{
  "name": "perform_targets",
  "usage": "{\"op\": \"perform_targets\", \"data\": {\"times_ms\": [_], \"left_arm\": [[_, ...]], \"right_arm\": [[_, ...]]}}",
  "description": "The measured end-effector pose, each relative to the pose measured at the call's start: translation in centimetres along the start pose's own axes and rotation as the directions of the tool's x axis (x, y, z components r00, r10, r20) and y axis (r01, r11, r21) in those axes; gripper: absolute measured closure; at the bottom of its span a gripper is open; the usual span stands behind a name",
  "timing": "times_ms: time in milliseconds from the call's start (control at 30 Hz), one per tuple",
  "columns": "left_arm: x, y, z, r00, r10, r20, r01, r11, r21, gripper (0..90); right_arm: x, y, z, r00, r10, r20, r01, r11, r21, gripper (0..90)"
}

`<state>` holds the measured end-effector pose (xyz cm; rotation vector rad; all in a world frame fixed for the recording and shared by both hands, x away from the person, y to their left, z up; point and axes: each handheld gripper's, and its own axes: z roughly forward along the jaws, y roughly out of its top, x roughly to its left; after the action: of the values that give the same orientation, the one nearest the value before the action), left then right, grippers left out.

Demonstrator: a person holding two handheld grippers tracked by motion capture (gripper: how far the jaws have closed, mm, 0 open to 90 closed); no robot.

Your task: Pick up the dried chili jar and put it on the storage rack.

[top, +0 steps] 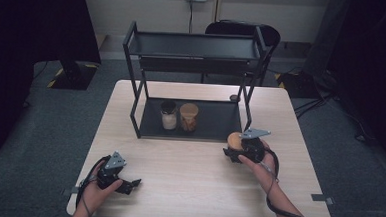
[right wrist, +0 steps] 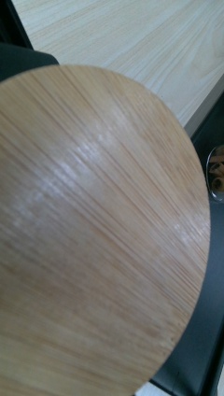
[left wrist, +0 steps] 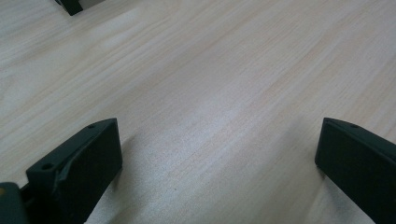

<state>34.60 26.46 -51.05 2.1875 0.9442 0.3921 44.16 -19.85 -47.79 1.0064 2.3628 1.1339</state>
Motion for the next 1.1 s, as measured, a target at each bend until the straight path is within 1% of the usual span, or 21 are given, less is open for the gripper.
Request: {"op": "perform_targets", "data": {"times_ms": [467,700,1100], "left_arm": [[0.0,0.0,0.0,1.0000,0.000,0.000,0.000,1.0000,0.000,0.2],[0.0,0.0,0.0,1.0000,0.000,0.000,0.000,1.0000,0.000,0.2],[0.0,0.0,0.0,1.0000,0.000,0.000,0.000,1.0000,0.000,0.2]], "right_arm": [[0.5,0.9,0.9,0.9999,-0.004,-0.011,0.004,1.000,0.003,25.5],[0.8,1.4,1.2,0.9998,-0.013,-0.016,0.013,1.000,0.008,25.5],[1.1,2.2,1.7,0.9996,-0.011,-0.027,0.011,1.000,0.007,25.5]]}}
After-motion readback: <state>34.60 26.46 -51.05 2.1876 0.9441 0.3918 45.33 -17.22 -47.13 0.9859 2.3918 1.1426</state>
